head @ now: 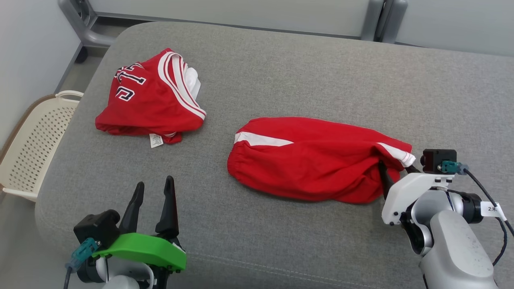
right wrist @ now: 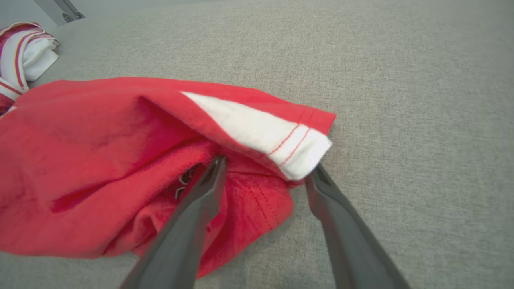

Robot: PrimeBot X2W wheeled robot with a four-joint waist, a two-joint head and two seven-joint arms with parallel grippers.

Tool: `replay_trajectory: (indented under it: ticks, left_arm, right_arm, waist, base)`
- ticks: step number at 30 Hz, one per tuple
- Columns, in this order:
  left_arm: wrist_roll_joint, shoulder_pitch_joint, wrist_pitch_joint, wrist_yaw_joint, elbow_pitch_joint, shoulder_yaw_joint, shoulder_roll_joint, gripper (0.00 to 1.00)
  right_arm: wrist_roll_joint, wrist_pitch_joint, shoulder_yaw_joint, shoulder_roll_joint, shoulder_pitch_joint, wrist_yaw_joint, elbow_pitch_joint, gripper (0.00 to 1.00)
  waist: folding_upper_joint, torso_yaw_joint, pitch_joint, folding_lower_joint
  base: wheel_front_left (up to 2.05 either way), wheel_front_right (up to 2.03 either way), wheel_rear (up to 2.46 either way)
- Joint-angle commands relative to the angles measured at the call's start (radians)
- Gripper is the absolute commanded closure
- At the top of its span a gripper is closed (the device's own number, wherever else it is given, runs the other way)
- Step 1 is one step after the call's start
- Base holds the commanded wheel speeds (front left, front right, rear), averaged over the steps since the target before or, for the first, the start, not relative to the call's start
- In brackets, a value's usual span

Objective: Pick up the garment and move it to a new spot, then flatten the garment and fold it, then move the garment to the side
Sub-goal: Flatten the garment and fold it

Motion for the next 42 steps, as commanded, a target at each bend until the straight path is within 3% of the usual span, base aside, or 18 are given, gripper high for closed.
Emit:
replay_trajectory:
  ticks: [1,2,4,5,13,25,42]
  left_arm:
    - [0.003,-0.006,-0.004,0.0,-0.002,0.001,-0.002,0.0]
    - [0.002,-0.005,-0.004,-0.001,-0.002,0.0,-0.002,0.0]
    - [0.0,-0.005,-0.004,-0.002,0.001,-0.002,-0.004,0.0]
    - [-0.002,-0.004,-0.002,-0.003,0.002,-0.003,-0.004,0.0]
    - [-0.011,0.015,0.0,0.004,0.007,-0.002,-0.002,0.0]
    - [-0.017,0.004,0.004,0.004,0.001,-0.005,0.0,0.0]
    - [-0.021,-0.023,-0.002,-0.009,0.023,-0.003,-0.001,0.0]
  right_arm:
    - [-0.011,-0.009,0.001,-0.004,-0.014,0.0,0.005,0.53]
    - [-0.012,-0.014,0.002,-0.004,-0.016,0.0,0.008,0.62]
    - [-0.013,-0.021,0.004,-0.004,-0.016,0.0,0.012,0.92]
    - [-0.014,-0.024,0.005,-0.004,-0.013,0.0,0.013,1.0]
    - [-0.043,-0.027,0.001,-0.004,0.037,0.0,-0.014,1.0]
    - [-0.205,0.059,-0.033,-0.004,0.102,0.0,-0.096,1.0]
    - [-0.266,0.076,-0.028,-0.004,0.14,0.0,-0.041,1.0]
  waist:
    - [0.0,0.003,0.003,0.0]
    - [0.0,0.004,0.004,0.0]
    - [0.0,0.004,0.004,0.0]
    - [0.0,0.003,0.003,0.0]
    - [0.0,-0.019,-0.015,0.0]
    - [0.0,-0.041,-0.008,0.0]
    - [0.0,-0.024,0.014,0.0]
  base:
    - [0.0,0.0,0.0]
    - [0.0,0.0,0.0]
    - [0.0,0.0,0.0]
    - [0.0,0.0,0.0]
    - [0.0,0.0,0.0]
    - [0.0,0.0,0.0]
    - [0.0,0.0,0.0]
